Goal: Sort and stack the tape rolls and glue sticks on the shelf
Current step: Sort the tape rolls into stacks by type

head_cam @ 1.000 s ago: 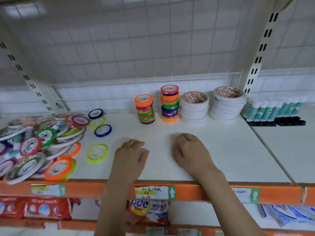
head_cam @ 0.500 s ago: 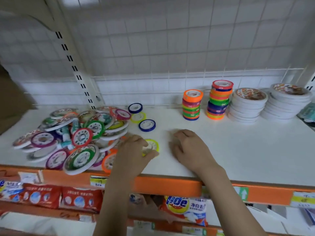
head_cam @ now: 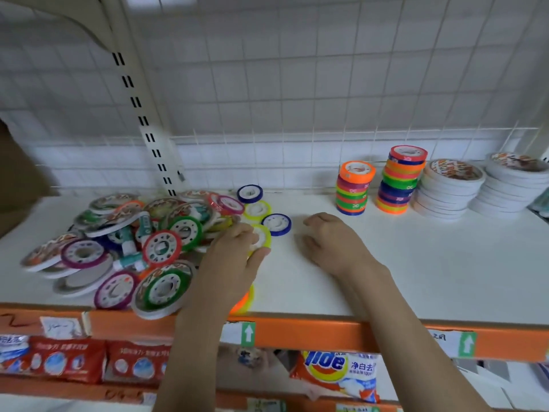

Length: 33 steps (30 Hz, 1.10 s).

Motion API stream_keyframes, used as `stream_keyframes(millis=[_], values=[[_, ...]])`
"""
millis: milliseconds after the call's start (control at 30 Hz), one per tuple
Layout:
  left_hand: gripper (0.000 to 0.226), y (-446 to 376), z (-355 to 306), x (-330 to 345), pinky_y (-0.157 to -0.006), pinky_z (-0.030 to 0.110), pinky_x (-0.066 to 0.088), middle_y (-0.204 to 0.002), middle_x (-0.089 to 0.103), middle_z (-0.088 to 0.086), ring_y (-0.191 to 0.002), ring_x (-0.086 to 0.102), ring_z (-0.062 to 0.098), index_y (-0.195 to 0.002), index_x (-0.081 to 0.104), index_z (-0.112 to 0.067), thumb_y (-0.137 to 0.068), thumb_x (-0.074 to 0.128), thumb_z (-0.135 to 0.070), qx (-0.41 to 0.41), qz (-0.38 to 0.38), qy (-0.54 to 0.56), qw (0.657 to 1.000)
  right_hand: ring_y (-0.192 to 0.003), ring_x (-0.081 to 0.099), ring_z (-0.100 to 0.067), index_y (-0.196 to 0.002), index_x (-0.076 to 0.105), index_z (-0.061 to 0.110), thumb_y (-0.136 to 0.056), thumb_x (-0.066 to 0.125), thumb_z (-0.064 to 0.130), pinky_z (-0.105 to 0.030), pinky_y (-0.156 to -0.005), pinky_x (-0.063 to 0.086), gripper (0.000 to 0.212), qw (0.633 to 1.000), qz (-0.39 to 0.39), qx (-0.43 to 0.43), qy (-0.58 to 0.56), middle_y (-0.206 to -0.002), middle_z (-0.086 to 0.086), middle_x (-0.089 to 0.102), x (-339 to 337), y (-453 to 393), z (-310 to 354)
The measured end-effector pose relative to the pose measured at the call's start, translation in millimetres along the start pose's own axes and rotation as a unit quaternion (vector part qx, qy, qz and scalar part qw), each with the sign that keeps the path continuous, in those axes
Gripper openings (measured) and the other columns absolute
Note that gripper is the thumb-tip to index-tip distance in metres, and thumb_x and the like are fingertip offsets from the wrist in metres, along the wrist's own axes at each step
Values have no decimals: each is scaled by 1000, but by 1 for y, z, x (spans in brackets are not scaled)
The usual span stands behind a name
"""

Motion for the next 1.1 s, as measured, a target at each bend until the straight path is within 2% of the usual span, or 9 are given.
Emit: stream_keyframes(millis=[200, 367, 500, 600, 667, 800, 900, 967, 1100], values=[[39, 6, 25, -38, -101, 35, 41, -132, 51, 2, -122, 46, 19, -115, 64, -5, -92, 53, -34, -31, -66, 19, 997, -118, 46, -24, -124, 54, 11, -92, 43, 19, -29, -88, 41, 35, 999, 35, -23, 14, -121, -7, 53, 22, -42, 28], [39, 6, 36, -40, -99, 27, 33, -133, 49, 2, -122, 43, 16, -119, 62, -6, -93, 52, -33, -46, -68, 24, 996, -119, 45, -24, -125, 52, 11, -96, 43, 29, -31, -88, 43, 36, 996, 53, -47, 54, -128, -6, 48, 37, -45, 36], [40, -3, 29, -32, -98, 34, 42, -131, 51, 2, -117, 49, 19, -117, 63, -4, -93, 53, -34, -36, -56, 32, 997, -116, 46, -25, -120, 54, 6, -96, 45, 28, -33, -85, 45, 34, 997, 43, -40, 55, -126, -7, 48, 33, -44, 34], [43, -12, 20, -25, -93, 40, 47, -126, 54, 5, -114, 51, 22, -113, 65, -3, -92, 53, -39, -24, -43, 38, 998, -116, 44, -24, -119, 52, 5, -95, 45, 19, -32, -82, 44, 29, 997, 7, -55, 45, -126, -6, 48, 17, -39, 30], [39, -18, 14, -21, -93, 41, 47, -125, 55, 6, -115, 52, 23, -110, 66, -2, -91, 57, -35, -20, -46, 38, 998, -115, 44, -25, -118, 53, 4, -94, 47, 17, -30, -79, 42, 28, 997, -42, -64, 23, -124, -7, 49, -5, -36, 24], [38, -30, -3, -11, -101, 30, 35, -127, 54, 4, -119, 47, 20, -114, 65, -5, -91, 55, -33, -3, -45, 32, 998, -113, 49, -34, -112, 59, -3, -90, 55, 12, -36, -91, 41, 26, 986, -150, -70, -4, -119, -16, 55, -65, -33, 5], [38, -39, -14, -2, -100, 26, 31, -129, 53, 2, -119, 47, 19, -115, 65, -6, -92, 54, -34, 9, -37, 32, 999, -110, 51, -35, -106, 60, -6, -89, 56, 9, -35, -87, 41, 23, 975, -218, -44, 6, -117, -19, 57, -106, -28, -19], [38, -43, -20, 3, -101, 28, 34, -129, 53, 1, -119, 47, 18, -115, 64, -7, -91, 54, -35, 15, -30, 40, 999, -110, 49, -34, -109, 59, -5, -91, 54, 11, -36, -85, 41, 24, 975, -219, -12, 25, -119, -17, 55, -118, -31, -38], [38, -48, -31, 7, -99, 27, 35, -128, 53, -1, -117, 48, 16, -115, 64, -8, -92, 54, -36, 24, -25, 34, 999, -109, 49, -32, -113, 58, -3, -93, 51, 14, -36, -82, 42, 27, 984, -167, 37, 52, -118, -14, 53, -119, -46, -71]])
Point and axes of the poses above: each hand's wrist, its own y-axis away from the middle knuckle, its own x-axis out of the palm, z = x × y, the point moved 10 cm from there along -y, towards the middle knuckle
